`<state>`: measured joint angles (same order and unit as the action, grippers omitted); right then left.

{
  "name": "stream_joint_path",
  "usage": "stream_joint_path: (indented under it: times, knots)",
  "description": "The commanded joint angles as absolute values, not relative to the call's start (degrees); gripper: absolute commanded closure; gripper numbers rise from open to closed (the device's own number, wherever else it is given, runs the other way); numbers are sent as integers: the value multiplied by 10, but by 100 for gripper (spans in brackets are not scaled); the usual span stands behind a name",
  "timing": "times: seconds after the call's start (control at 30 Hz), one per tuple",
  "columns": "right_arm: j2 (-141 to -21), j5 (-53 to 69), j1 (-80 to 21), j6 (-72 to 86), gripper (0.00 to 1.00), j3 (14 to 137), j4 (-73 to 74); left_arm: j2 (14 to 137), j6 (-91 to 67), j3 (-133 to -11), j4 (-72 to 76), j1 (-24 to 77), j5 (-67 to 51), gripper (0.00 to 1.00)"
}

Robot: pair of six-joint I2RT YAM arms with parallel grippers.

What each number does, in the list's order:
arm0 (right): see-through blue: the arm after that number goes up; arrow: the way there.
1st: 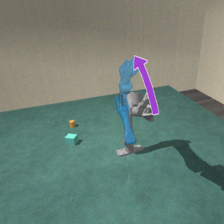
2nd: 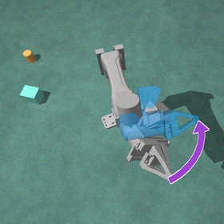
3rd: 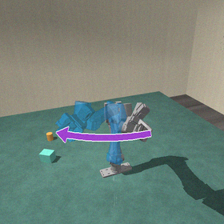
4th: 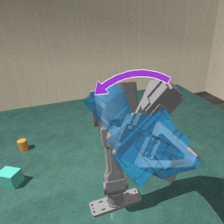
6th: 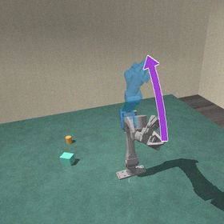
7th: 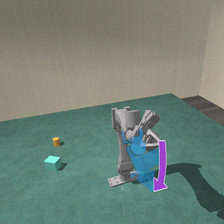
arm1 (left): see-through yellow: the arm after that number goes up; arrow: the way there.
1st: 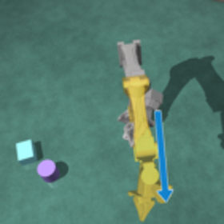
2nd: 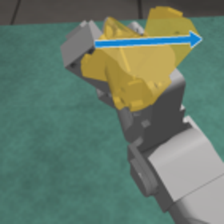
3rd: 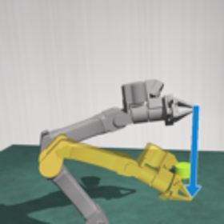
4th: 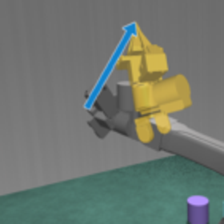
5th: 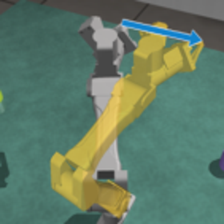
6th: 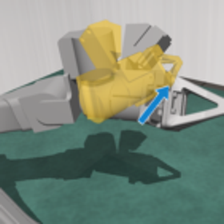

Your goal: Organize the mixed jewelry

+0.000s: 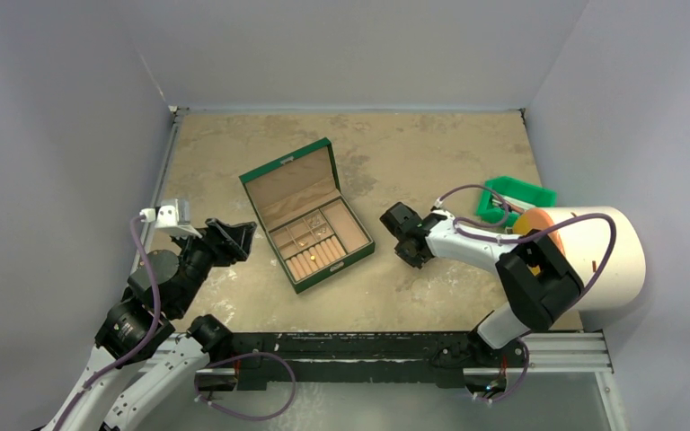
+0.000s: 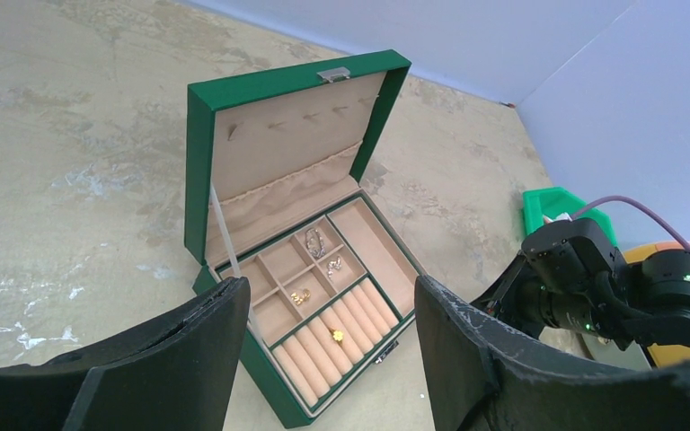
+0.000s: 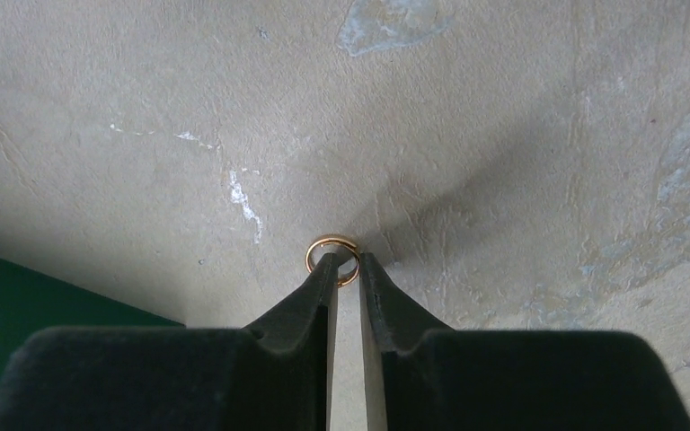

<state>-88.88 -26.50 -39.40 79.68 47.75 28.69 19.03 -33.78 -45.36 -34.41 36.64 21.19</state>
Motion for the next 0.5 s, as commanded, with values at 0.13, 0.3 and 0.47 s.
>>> stream_joint_path:
  times: [0.13, 0.3, 0.47]
  knots:
    - [-910, -256, -404, 761, 85, 504, 315, 197, -328, -453, -318, 358, 200, 33]
    - [-932, -261, -429, 751, 85, 524, 342, 199, -328, -453, -317, 355, 195, 33]
    - [-950, -266, -462, 737, 85, 537, 353, 198, -327, -452, -316, 351, 191, 33]
